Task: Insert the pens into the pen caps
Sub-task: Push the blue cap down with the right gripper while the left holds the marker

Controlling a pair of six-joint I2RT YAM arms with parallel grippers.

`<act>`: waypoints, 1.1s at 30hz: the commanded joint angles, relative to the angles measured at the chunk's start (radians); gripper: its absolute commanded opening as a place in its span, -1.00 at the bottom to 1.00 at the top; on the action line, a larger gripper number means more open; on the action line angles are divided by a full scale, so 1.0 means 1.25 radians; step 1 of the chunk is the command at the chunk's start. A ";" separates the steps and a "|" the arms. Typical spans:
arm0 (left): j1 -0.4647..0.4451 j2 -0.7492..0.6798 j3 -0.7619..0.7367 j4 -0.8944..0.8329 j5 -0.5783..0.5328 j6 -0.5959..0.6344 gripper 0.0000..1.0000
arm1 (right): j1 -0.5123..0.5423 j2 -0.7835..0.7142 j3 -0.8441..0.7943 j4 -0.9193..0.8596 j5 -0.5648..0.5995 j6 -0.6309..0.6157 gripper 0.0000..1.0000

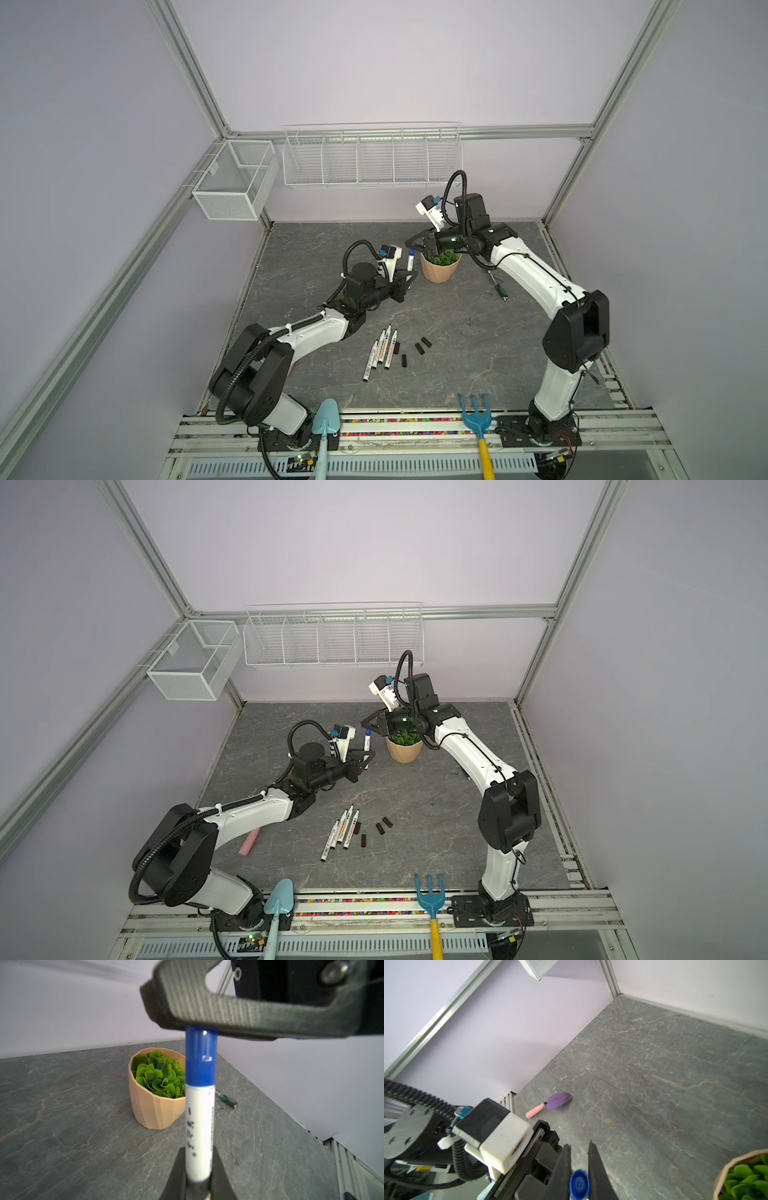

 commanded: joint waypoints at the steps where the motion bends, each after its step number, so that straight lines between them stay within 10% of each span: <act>1: 0.068 -0.028 0.176 0.384 -0.073 -0.043 -1.00 | 0.074 0.064 -0.056 -0.345 -0.030 -0.066 -0.86; 16: 0.087 -0.076 0.152 0.364 -0.047 -0.052 -1.00 | -0.006 0.015 -0.137 -0.193 -0.145 0.056 -0.86; 33: 0.109 -0.023 0.262 0.351 -0.074 -0.013 -1.00 | 0.064 0.067 -0.097 -0.344 -0.026 -0.075 -0.86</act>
